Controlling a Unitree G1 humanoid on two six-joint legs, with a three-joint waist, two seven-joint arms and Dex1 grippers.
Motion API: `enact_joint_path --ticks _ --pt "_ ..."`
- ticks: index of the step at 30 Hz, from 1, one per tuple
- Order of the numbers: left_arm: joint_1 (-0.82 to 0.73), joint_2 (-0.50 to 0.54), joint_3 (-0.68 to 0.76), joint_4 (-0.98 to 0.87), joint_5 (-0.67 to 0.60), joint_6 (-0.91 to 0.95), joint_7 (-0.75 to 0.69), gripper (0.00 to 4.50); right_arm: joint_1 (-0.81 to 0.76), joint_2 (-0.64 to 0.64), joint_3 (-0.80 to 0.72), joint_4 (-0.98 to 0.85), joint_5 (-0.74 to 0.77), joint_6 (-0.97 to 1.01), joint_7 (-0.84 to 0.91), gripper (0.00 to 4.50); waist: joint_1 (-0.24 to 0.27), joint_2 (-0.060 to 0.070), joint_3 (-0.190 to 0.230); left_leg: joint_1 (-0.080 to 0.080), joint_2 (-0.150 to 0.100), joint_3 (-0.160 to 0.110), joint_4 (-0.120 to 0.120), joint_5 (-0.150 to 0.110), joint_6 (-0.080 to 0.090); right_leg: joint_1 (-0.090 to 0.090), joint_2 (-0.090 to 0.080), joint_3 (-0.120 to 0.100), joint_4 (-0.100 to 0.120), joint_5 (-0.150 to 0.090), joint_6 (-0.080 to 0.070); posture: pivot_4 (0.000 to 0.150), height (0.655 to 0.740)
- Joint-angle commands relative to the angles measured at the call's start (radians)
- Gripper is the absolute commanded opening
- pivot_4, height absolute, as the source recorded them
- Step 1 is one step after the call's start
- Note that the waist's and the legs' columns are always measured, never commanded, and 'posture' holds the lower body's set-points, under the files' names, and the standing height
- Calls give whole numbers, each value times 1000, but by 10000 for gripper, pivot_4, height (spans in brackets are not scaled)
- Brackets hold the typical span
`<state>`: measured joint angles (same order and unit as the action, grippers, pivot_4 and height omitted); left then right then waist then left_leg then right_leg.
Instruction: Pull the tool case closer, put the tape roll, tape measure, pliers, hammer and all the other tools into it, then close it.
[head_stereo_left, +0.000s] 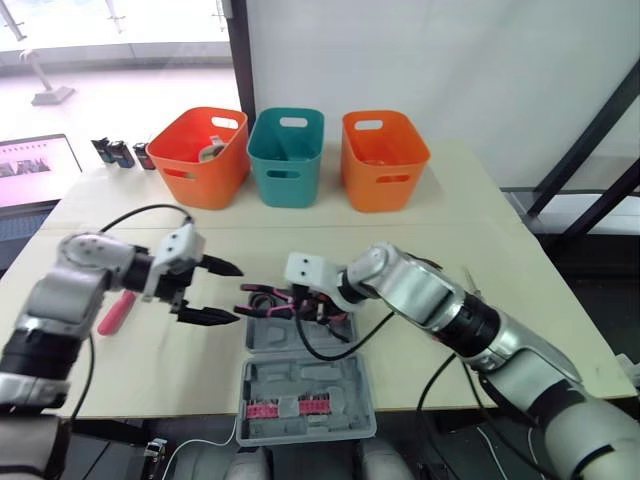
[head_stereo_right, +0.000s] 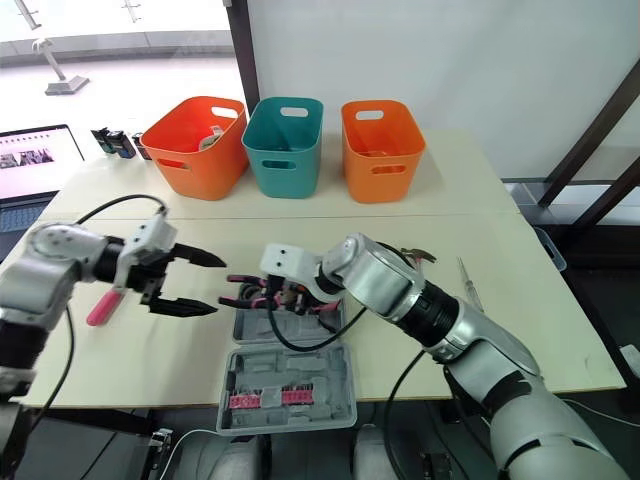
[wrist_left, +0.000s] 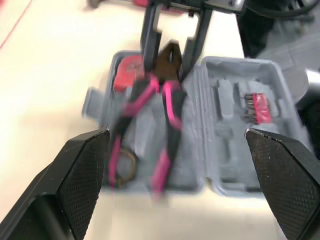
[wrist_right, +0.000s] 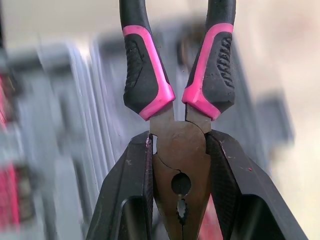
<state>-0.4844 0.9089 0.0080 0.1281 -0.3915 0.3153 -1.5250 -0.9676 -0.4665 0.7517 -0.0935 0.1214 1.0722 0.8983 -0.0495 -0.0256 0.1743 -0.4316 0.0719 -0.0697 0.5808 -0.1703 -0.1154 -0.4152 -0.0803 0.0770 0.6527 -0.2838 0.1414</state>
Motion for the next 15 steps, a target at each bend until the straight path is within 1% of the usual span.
enact_joint_path --ticks 1,3,5,7,15 --pt "162 37 154 -12 -43 -66 19 45000 -47 -57 30 -89 -4 -19 82 9904 -10 0 0 0 0 0 0 0 0 0 0 0 0 0 0 1500 7400" --pt "260 41 203 1 -35 -129 26 45000 -64 -86 48 -98 1 -21 126 9904 -18 1 0 0 0 0 0 0 0 0 0 0 0 0 0 1500 7400" --pt "314 27 229 -1 -39 -171 45 45000 -80 -97 63 -88 -9 -33 149 9904 -17 0 0 0 0 0 0 0 0 0 0 0 0 0 0 1500 7400" --pt "366 8 247 -13 -45 -202 67 45000 -103 -107 87 -62 -34 -59 171 9904 -15 0 1 0 0 0 0 0 0 0 0 0 0 -2 -4 1500 7400" --pt "457 -79 273 -2 -48 -324 124 45000 -186 -48 155 46 -100 -113 241 9904 -12 0 1 0 0 1 2 0 -1 0 0 0 -1 -1 -4 1500 7400"
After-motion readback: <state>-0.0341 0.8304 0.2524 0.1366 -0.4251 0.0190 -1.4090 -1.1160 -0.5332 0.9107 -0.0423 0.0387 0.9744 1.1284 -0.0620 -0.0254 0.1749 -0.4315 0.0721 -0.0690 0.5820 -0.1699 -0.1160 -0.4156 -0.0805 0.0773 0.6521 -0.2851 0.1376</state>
